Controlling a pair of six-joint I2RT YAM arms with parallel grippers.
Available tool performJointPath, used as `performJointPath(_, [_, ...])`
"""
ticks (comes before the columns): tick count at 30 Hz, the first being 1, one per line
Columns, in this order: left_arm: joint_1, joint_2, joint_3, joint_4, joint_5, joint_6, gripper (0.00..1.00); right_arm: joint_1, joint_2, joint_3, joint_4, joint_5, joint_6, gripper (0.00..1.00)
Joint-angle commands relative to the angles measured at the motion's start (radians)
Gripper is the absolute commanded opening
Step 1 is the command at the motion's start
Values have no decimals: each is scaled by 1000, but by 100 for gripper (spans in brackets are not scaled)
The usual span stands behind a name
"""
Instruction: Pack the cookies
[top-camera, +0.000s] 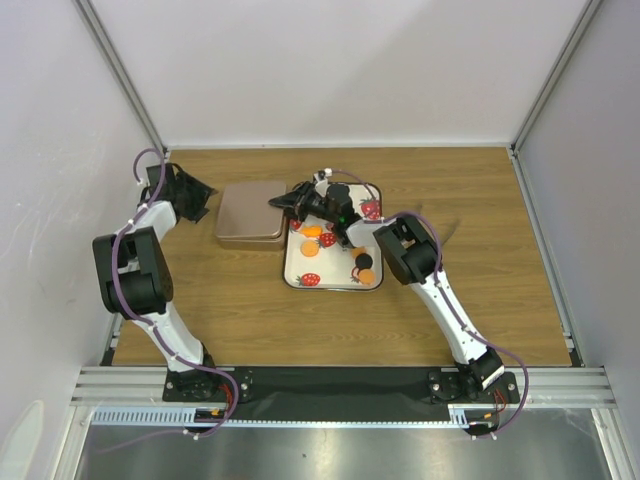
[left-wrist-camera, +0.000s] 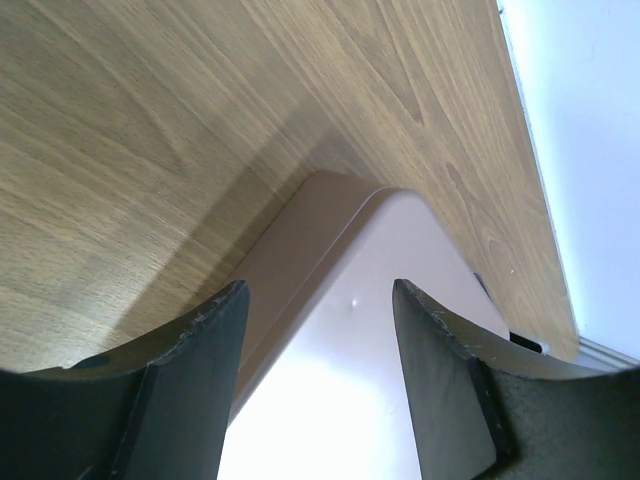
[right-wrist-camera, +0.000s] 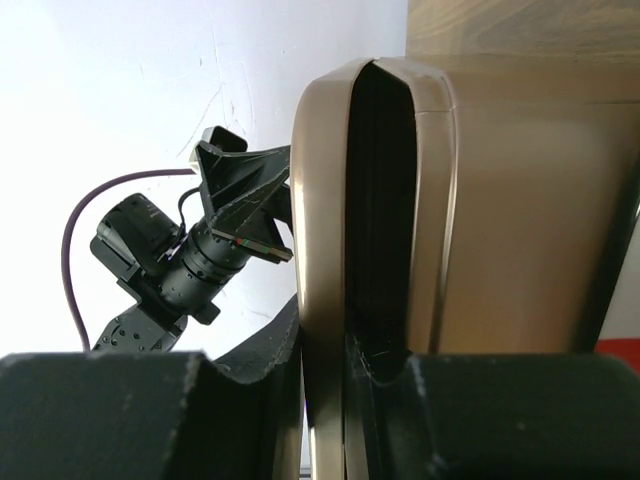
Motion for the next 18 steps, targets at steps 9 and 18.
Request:
performJointPath(9, [-14, 8, 39, 8, 10, 29, 65, -30, -105, -77, 59, -21, -10, 26])
performJointPath(18, [-16, 9, 39, 8, 12, 32, 65, -45, -142, -132, 58, -26, -30, 28])
